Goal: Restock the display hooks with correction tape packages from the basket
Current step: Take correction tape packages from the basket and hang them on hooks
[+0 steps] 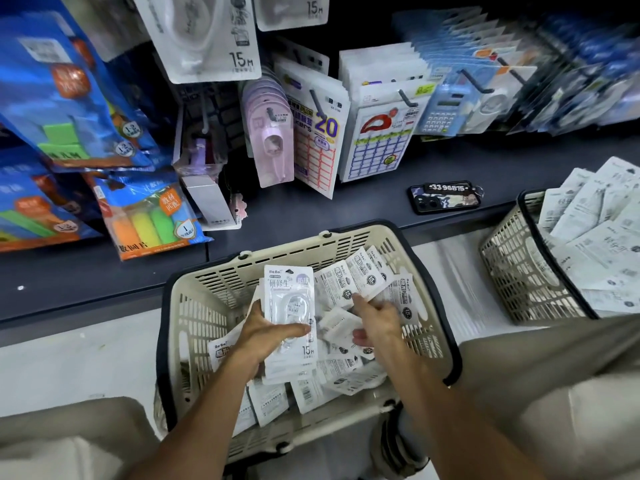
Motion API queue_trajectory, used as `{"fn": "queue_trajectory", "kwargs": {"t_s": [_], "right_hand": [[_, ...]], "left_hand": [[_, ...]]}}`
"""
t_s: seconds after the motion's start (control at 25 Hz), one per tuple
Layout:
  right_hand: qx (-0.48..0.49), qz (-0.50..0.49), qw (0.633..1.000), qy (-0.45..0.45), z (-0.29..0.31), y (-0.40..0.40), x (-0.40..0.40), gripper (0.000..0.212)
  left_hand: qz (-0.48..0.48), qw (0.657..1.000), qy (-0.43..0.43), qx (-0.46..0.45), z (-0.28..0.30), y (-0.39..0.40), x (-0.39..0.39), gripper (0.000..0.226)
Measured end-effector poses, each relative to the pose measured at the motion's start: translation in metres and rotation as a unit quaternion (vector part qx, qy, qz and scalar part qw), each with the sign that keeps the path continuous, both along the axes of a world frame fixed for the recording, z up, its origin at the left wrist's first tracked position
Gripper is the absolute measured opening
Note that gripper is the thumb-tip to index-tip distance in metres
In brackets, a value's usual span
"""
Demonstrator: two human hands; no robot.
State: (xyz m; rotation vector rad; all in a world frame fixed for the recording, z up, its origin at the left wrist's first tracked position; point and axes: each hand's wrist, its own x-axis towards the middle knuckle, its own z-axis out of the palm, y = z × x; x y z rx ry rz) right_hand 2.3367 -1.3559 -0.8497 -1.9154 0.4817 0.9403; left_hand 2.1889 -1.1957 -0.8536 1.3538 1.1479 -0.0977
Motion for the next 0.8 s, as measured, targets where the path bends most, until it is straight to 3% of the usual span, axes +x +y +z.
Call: {"fn": "queue_trajectory", "kwargs": {"t_s": [0.16,0.24,0.36,0.44,0.52,0.6,0.72,0.8], "right_hand": [[-0.01,0.065,0.99,-0.123,0.014,-0.02,-0.012,0.015],[0.097,0.136,0.976,-0.138,0.035,-0.026,-0.014,0.021],[0.289,0.22,0.92,-0.147,0.09,-0.022,-0.004,0.033],[0.36,0.259,0.88,-0.17,0.135,-0.015,0.006,0.036],[0.361,0.297,0.855,-0.225,0.176,-0.01,0.014,0.032],[0.37,0.298,0.835,-0.277,0.209,-0.006,0.018,0.035],[0.408,0.236,0.827,-0.306,0.249,0.005,0.026,0.081],[0.429,0.184,0.842,-0.272,0.27,0.015,0.03,0.088]], "left_hand": [[0.027,1.0,0.0,0.002,0.014,0.006,-0.007,0.08],[0.031,0.999,-0.01,-0.001,0.025,0.009,-0.013,0.066],[0.021,0.998,-0.049,-0.041,0.054,0.007,-0.013,0.054],[0.001,0.994,-0.08,-0.071,0.081,0.006,-0.005,0.076],[0.018,0.986,-0.125,-0.109,0.117,0.005,0.005,0.11],[0.043,0.973,-0.188,-0.124,0.153,0.01,0.015,0.12],[0.049,0.955,-0.279,-0.089,0.206,0.019,0.028,0.075],[0.046,0.943,-0.324,-0.056,0.24,0.025,0.033,0.055]]}}
